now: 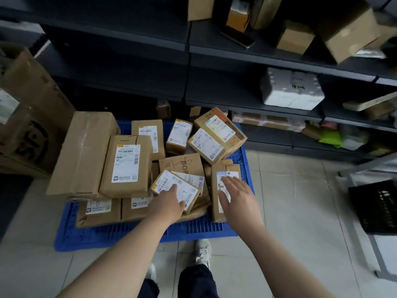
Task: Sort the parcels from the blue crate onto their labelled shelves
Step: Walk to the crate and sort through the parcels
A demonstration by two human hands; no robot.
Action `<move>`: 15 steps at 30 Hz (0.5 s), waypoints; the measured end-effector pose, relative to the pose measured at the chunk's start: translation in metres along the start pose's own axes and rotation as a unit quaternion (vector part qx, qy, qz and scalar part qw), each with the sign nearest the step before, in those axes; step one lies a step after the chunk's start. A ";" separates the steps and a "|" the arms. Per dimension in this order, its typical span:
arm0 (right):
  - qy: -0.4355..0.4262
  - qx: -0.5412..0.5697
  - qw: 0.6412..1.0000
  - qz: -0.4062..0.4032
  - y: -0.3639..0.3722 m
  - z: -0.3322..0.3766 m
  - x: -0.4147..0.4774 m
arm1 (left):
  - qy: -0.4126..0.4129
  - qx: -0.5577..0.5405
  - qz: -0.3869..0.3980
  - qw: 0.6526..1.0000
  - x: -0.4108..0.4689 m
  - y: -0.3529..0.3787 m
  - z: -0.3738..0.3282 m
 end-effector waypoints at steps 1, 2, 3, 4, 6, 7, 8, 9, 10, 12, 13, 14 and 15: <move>-0.005 0.003 1.000 0.007 0.000 -0.006 0.010 | -0.016 -0.014 0.001 1.000 0.006 0.004 -0.003; -0.012 0.003 1.000 0.014 0.000 -0.010 0.019 | -0.035 -0.026 0.000 0.999 0.011 0.007 -0.006; -0.020 0.004 1.000 0.022 0.001 -0.015 0.029 | -0.054 -0.039 -0.003 0.998 0.015 0.010 -0.009; -0.028 0.004 0.999 0.028 0.002 -0.021 0.038 | -0.072 -0.050 -0.007 0.996 0.020 0.013 -0.011; -0.046 0.003 0.998 0.033 0.006 -0.031 0.057 | -0.094 -0.064 -0.022 0.993 0.030 0.019 -0.016; -0.056 0.005 0.998 0.030 0.008 -0.034 0.066 | -0.100 -0.069 -0.036 0.992 0.034 0.021 -0.019; -0.065 0.008 0.998 0.026 0.009 -0.037 0.075 | -0.104 -0.077 -0.051 0.990 0.040 0.023 -0.022; -0.072 0.011 0.997 0.021 0.009 -0.040 0.083 | -0.108 -0.086 -0.068 0.988 0.045 0.024 -0.025; -0.077 0.015 0.997 0.019 0.010 -0.042 0.091 | -0.112 -0.093 -0.084 0.986 0.051 0.025 -0.027; -0.080 0.017 0.996 0.025 0.013 -0.047 0.106 | -0.117 -0.113 -0.118 0.980 0.063 0.024 -0.032; -0.079 0.017 0.996 0.032 0.016 -0.049 0.113 | -0.117 -0.126 -0.133 0.976 0.069 0.024 -0.033; -0.076 0.019 0.996 0.039 0.019 -0.052 0.121 | -0.117 -0.139 -0.144 0.973 0.075 0.024 -0.033; -0.071 0.024 0.996 0.044 0.023 -0.054 0.128 | -0.117 -0.152 -0.153 0.969 0.080 0.023 -0.033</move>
Point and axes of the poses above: each hand's wrist, its own x-axis towards the middle knuckle, its own y-axis out of the palm, z = x × y, the point moved 5 cm from there along x, towards the middle knuckle, and after that the axes turned 10 degrees about -x, right-handed, at the moved point
